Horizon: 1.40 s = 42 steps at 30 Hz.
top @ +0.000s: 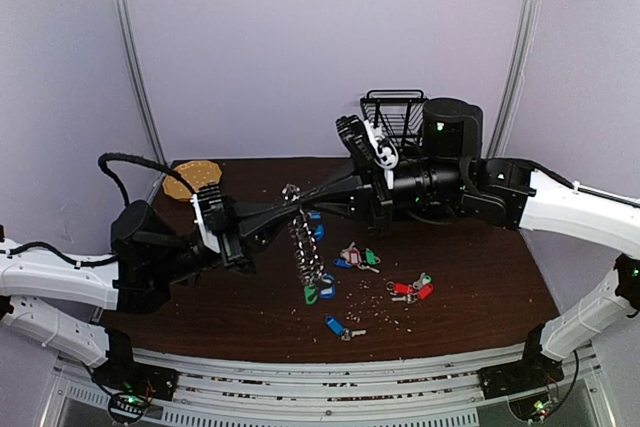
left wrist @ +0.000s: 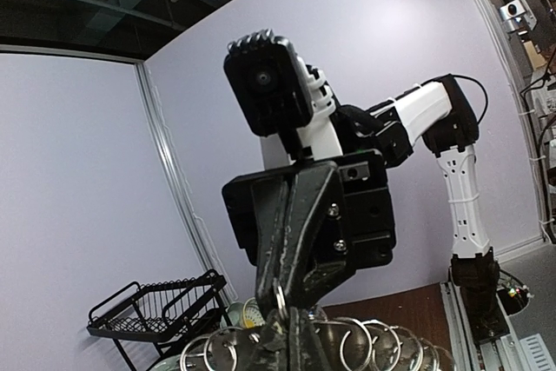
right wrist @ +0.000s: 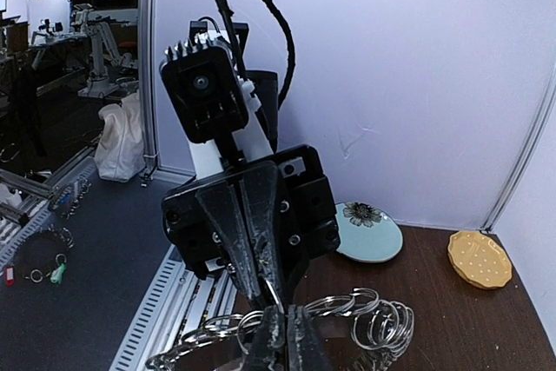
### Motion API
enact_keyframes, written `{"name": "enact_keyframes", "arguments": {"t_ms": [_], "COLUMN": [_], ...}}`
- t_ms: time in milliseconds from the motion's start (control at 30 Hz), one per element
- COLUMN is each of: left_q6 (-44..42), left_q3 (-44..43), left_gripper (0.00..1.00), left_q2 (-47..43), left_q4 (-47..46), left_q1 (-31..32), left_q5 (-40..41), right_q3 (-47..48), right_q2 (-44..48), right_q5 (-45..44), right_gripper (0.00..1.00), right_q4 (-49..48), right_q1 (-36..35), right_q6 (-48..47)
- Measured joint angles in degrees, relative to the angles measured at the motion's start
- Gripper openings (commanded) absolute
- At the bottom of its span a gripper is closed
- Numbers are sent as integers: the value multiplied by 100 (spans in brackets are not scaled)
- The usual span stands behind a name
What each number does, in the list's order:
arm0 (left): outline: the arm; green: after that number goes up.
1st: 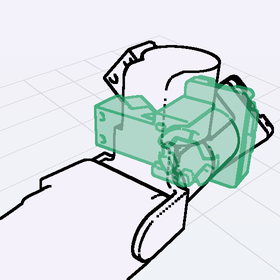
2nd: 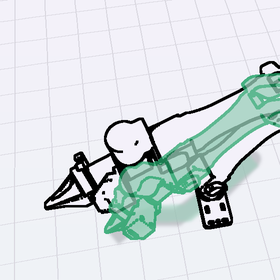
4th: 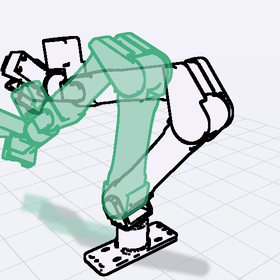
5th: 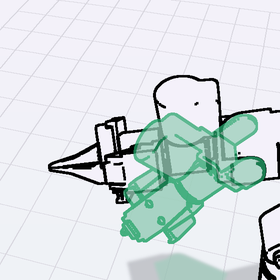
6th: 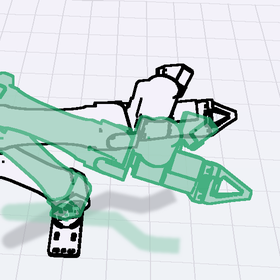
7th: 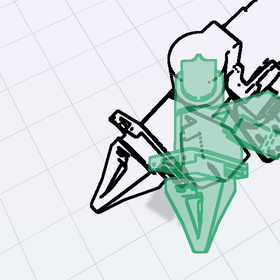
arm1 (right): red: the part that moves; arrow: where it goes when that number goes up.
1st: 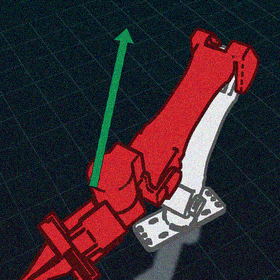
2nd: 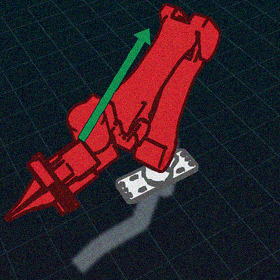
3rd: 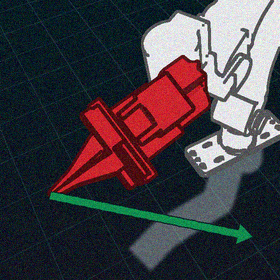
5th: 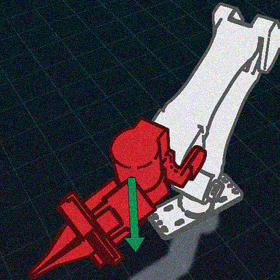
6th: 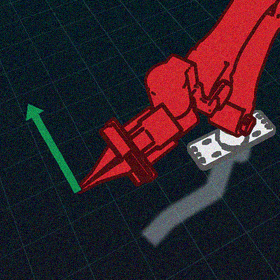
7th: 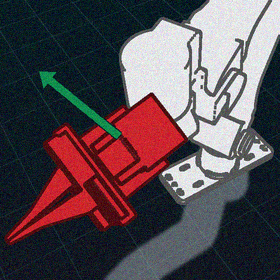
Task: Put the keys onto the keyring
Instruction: Pass from the left arm to the right, then adjust the key with the keyring.
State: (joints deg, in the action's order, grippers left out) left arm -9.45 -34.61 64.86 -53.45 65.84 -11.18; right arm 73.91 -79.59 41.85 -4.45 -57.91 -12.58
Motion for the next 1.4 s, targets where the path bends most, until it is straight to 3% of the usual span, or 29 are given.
{"name": "enact_keyframes", "arguments": {"t_ms": [167,233,367,533,667,733,833,1033,1133,1267,1400], "left_q6": [39,83,151,114,42,44,79,44,17,-28,-70], "left_q3": [0,2,-9,-282,-691,-796,-807,-846,-903,-949,-951], "left_gripper": [0,22,30,31,29,22,13,13,18,12,17], "left_q2": [-7,-31,-251,-651,-595,-503,-385,-262,-214,-192,-192], "left_q4": [4,72,667,2017,2820,2994,3152,3370,3484,3565,3587], "left_q1": [0,0,0,0,0,0,0,0,0,0,0], "left_q5": [9,70,470,977,986,979,997,1047,1067,1082,1036], "right_q3": [0,4,186,914,1397,1467,1478,1484,1495,1497,1497], "right_q2": [15,28,50,-50,-245,-308,-404,-468,-468,-468,-468], "right_q5": [31,-50,-691,-2367,-3230,-3473,-3724,-3869,-3866,-3862,-3832], "right_gripper": [0,0,0,0,0,0,0,0,0,0,0], "right_q4": [9,81,828,2339,2929,3064,3259,3401,3460,3475,3464], "right_q1": [0,-15,-111,-468,-748,-839,-933,-997,-1003,-1012,-1019], "right_q6": [-33,-90,-389,-1071,-1412,-1541,-1685,-1818,-1869,-1884,-1882]}}
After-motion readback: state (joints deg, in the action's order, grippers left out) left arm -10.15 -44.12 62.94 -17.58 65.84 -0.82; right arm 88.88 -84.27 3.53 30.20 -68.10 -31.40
